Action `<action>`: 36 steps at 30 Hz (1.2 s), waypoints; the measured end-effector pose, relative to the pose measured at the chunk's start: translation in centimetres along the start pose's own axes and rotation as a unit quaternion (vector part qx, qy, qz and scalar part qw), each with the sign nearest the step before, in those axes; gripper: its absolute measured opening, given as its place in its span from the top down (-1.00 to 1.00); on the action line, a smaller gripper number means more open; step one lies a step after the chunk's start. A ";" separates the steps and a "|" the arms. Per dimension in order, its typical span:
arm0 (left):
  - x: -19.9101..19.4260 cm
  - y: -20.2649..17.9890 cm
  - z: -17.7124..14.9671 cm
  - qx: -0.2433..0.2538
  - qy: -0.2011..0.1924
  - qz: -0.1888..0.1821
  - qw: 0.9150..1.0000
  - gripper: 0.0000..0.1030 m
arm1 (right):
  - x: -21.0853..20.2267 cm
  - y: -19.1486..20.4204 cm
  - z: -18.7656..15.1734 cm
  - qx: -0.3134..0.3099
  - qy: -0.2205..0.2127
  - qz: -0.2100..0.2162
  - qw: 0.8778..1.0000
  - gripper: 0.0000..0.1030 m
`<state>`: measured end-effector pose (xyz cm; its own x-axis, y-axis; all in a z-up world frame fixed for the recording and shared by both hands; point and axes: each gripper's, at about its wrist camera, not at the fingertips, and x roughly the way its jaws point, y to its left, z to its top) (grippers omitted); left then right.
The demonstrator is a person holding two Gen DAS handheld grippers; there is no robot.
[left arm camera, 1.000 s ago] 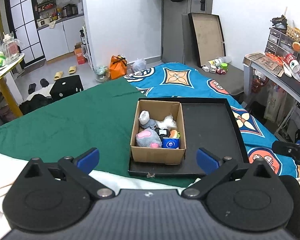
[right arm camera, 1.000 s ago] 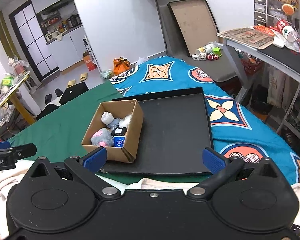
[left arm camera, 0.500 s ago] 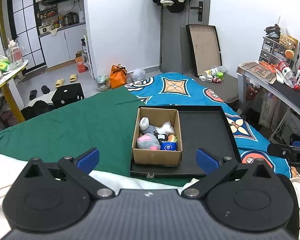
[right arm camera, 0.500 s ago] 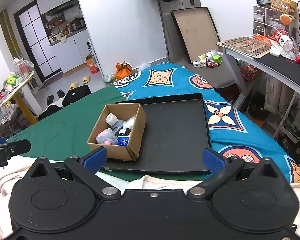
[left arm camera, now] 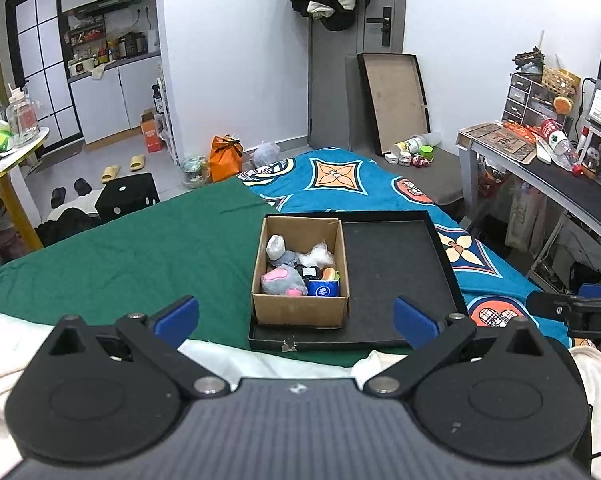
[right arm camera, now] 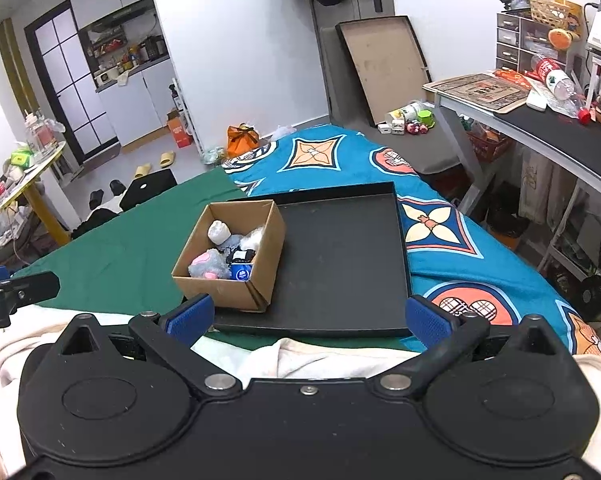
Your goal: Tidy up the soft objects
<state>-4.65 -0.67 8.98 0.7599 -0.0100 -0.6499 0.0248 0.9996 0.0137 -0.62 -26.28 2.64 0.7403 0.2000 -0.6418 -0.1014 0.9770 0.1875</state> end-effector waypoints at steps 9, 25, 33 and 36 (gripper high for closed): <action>-0.3 0.0 -0.2 0.001 -0.003 0.004 1.000 -0.99 | -0.3 -0.3 -0.3 0.003 -0.009 -0.002 1.000 -1.00; 0.3 -0.5 -0.3 0.002 0.004 -0.001 1.000 -0.99 | -0.1 -0.8 -0.6 0.005 -0.006 -0.008 1.000 -1.00; 0.6 -0.6 -0.4 0.002 0.007 -0.001 1.000 -0.99 | 0.0 -0.9 -0.7 0.006 -0.006 -0.010 1.000 -1.00; 0.7 -0.7 -0.4 0.002 0.008 -0.001 1.000 -0.99 | 0.0 -0.9 -0.8 0.006 -0.006 -0.011 1.000 -1.00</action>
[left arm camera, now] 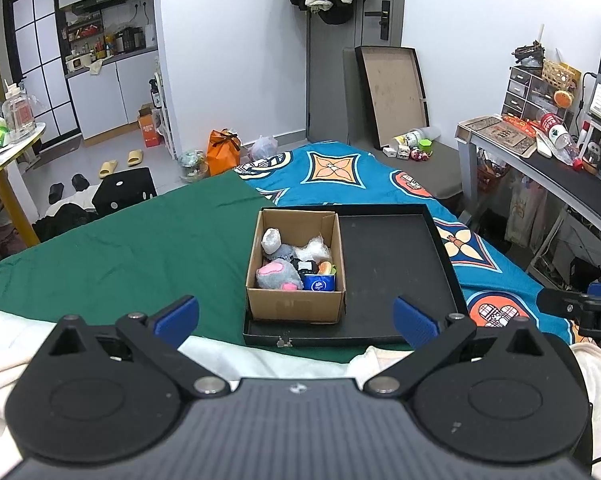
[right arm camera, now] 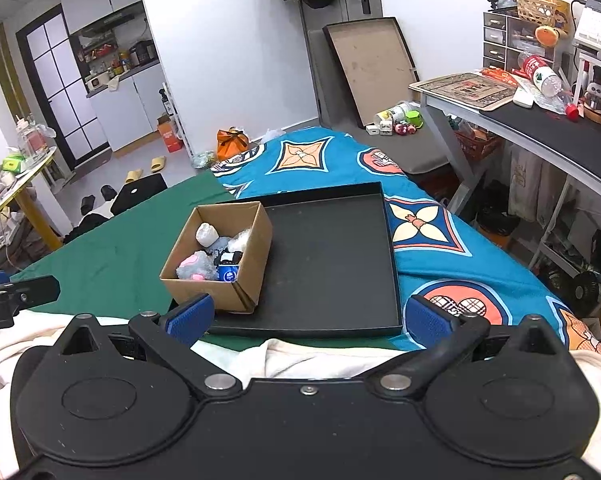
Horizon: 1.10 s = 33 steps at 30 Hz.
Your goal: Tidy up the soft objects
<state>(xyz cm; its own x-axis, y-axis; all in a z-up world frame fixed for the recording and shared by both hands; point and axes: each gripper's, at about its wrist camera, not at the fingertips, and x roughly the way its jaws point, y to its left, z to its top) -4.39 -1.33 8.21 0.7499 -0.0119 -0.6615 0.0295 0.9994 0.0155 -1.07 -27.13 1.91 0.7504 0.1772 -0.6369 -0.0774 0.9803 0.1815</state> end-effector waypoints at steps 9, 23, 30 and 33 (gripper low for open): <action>0.1 0.0 -0.1 -0.002 0.001 0.000 1.000 -0.99 | 0.0 -0.2 0.0 0.001 0.000 0.000 1.000 -1.00; 0.5 0.1 -0.5 -0.006 0.005 0.002 1.000 -0.99 | 0.2 -0.2 -0.1 0.001 -0.001 -0.004 1.000 -1.00; 0.6 0.2 -0.6 -0.008 0.007 0.003 1.000 -0.99 | 0.2 -0.1 -0.1 0.002 -0.001 -0.005 1.000 -1.00; 0.6 0.2 -0.5 -0.010 0.008 0.003 1.000 -0.99 | 0.2 0.0 -0.1 0.002 -0.001 -0.006 1.000 -1.00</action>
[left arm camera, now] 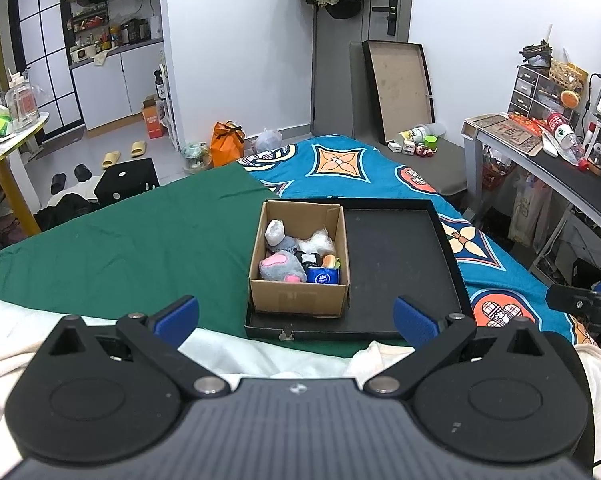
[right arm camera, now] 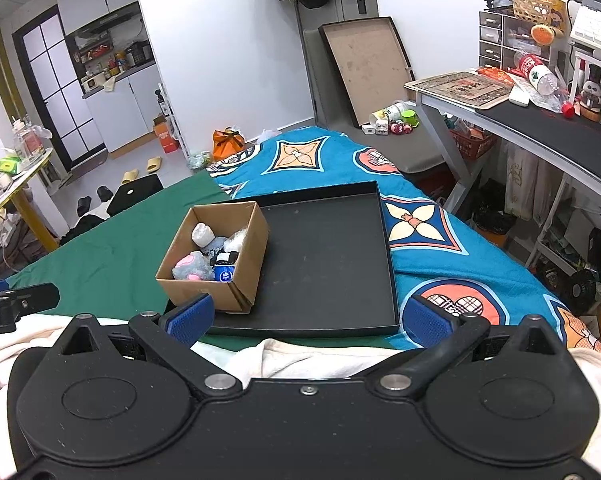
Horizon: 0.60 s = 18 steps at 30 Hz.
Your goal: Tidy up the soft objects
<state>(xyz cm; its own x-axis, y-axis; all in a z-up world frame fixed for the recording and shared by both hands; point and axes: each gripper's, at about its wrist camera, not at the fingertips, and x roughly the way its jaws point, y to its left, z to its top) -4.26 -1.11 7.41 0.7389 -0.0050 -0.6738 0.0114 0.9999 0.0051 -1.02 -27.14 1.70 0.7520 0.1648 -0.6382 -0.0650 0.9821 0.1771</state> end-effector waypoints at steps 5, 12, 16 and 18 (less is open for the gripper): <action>0.2 0.1 0.0 -0.001 0.001 0.000 1.000 -0.99 | 0.2 -0.1 -0.1 0.002 0.001 -0.001 1.000 -1.00; 0.2 0.1 -0.1 -0.001 0.004 0.001 1.000 -0.99 | 0.3 -0.1 -0.1 0.002 0.003 0.002 1.000 -1.00; 0.3 0.2 -0.1 -0.001 0.005 0.001 1.000 -0.99 | 0.3 -0.1 -0.2 0.000 0.004 0.004 1.000 -1.00; 0.3 0.3 -0.1 -0.001 0.004 0.001 1.000 -0.99 | 0.4 -0.1 -0.3 0.000 0.005 0.005 1.000 -1.00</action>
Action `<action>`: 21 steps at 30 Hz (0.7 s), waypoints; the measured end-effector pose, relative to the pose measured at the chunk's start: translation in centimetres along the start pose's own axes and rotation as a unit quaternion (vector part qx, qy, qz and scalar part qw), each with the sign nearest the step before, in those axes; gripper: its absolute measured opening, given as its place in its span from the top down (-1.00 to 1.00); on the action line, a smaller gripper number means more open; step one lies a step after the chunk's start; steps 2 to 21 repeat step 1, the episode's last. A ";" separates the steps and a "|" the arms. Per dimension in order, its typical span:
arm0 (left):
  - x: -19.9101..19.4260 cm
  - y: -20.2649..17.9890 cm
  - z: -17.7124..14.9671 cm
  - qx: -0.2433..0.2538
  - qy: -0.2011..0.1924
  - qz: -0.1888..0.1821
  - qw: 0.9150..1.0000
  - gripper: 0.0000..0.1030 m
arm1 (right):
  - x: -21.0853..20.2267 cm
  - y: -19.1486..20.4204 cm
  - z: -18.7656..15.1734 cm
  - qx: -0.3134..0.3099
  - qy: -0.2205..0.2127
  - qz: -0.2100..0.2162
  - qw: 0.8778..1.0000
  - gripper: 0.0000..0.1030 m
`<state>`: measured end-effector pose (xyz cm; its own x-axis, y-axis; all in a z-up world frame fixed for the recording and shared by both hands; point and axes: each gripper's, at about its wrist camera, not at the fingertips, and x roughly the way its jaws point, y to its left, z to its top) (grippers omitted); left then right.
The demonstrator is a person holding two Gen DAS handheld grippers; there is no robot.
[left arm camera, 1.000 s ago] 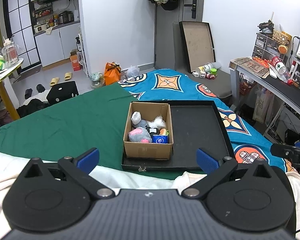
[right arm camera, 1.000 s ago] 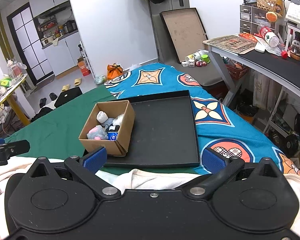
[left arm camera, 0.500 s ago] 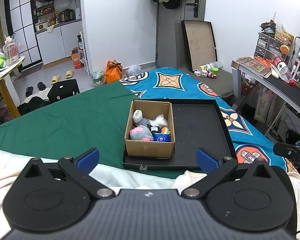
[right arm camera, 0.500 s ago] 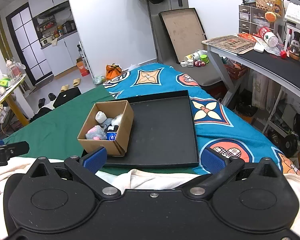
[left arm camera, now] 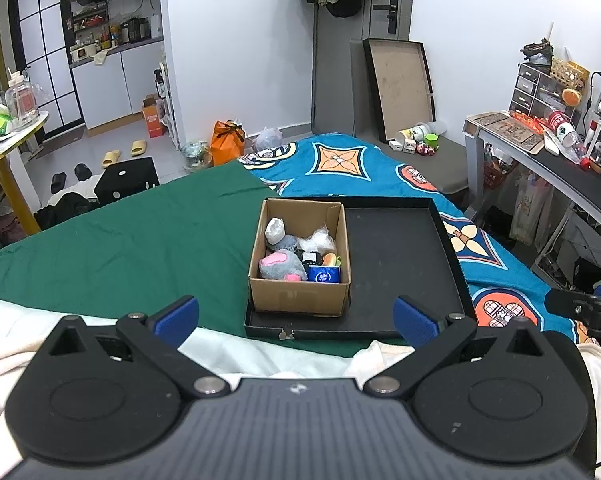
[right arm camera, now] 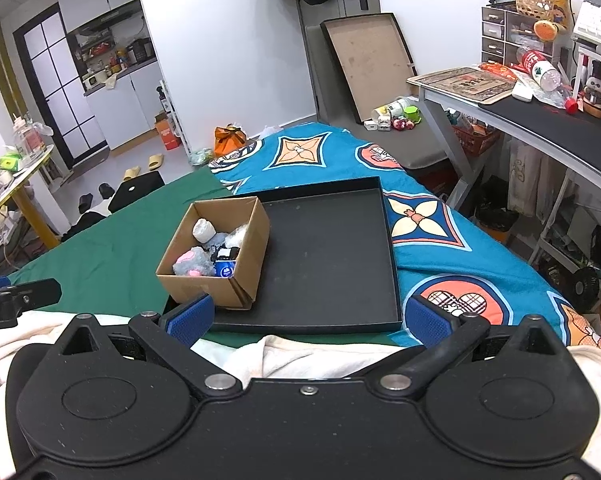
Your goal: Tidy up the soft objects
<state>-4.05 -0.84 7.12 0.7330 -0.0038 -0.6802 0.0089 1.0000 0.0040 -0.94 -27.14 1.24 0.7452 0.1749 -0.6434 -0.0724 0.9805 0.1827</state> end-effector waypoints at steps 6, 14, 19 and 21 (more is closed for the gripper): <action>-0.1 0.0 0.0 0.000 -0.002 0.000 1.000 -0.99 | 0.1 0.0 0.0 0.000 0.000 0.001 1.000 -1.00; -0.1 0.0 0.0 0.000 -0.002 0.000 1.000 -0.99 | 0.1 0.0 0.0 0.000 0.000 0.001 1.000 -1.00; -0.1 0.0 0.0 0.000 -0.002 0.000 1.000 -0.99 | 0.1 0.0 0.0 0.000 0.000 0.001 1.000 -1.00; -0.1 0.0 0.0 0.000 -0.002 0.000 1.000 -0.99 | 0.1 0.0 0.0 0.000 0.000 0.001 1.000 -1.00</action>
